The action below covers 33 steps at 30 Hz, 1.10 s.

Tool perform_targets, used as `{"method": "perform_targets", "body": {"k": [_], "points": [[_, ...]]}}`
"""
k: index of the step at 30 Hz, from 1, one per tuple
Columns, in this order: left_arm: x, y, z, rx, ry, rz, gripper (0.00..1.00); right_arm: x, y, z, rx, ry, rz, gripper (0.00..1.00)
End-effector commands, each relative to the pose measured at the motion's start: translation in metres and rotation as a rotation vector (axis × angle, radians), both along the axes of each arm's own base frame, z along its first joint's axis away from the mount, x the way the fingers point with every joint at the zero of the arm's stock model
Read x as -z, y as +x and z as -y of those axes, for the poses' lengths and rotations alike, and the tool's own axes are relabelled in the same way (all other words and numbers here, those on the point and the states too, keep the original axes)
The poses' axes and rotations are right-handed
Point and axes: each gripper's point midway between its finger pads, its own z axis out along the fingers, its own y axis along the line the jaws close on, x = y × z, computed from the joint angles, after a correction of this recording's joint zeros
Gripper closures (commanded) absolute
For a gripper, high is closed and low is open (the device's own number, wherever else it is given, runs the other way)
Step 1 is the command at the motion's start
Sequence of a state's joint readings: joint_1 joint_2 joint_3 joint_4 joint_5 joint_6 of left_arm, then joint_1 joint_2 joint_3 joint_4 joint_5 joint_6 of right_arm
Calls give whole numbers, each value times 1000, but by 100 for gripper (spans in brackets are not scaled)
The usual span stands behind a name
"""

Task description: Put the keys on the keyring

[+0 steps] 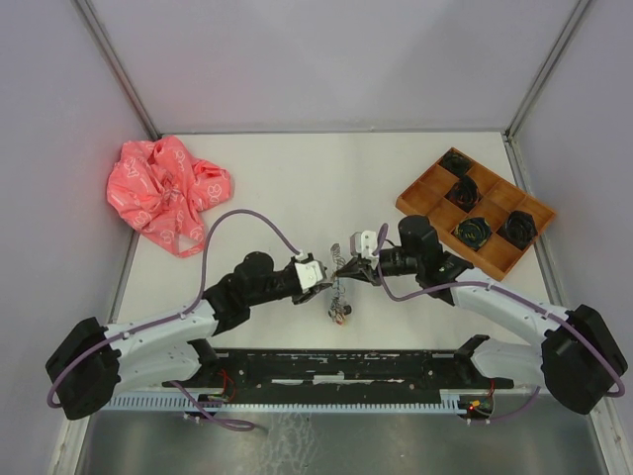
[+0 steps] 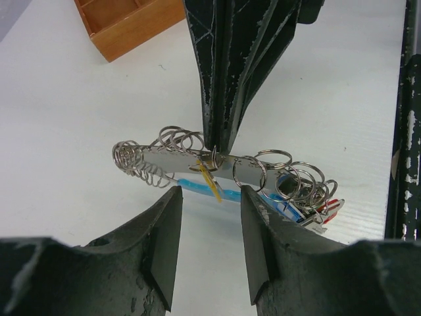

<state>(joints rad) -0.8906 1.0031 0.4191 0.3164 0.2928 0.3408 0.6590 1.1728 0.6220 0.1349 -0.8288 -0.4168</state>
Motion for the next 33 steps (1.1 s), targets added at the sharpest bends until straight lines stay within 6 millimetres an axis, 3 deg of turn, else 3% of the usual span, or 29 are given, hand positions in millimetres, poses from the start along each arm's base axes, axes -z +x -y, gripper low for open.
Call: {"method": "perform_targets", "body": {"k": [1, 7, 20, 25, 29, 33], "points": [[-18, 10, 7, -15, -87, 31, 53, -32, 3, -5, -8, 96, 84, 99], [-18, 18, 9, -41, -97, 33, 53, -34, 2, -6, -8, 108, 79, 99], [-8, 17, 20, -6, -106, -3, 62, -47, 4, -9, 9, 183, 89, 99], [-12, 19, 26, -2, -135, -3, 72, -48, 3, -9, 16, 206, 87, 99], [-10, 15, 30, 30, -137, -19, 96, -52, 5, -7, 41, 236, 100, 99], [-5, 2, 35, 96, -136, -65, 97, -65, 12, -6, 90, 302, 138, 99]]}}
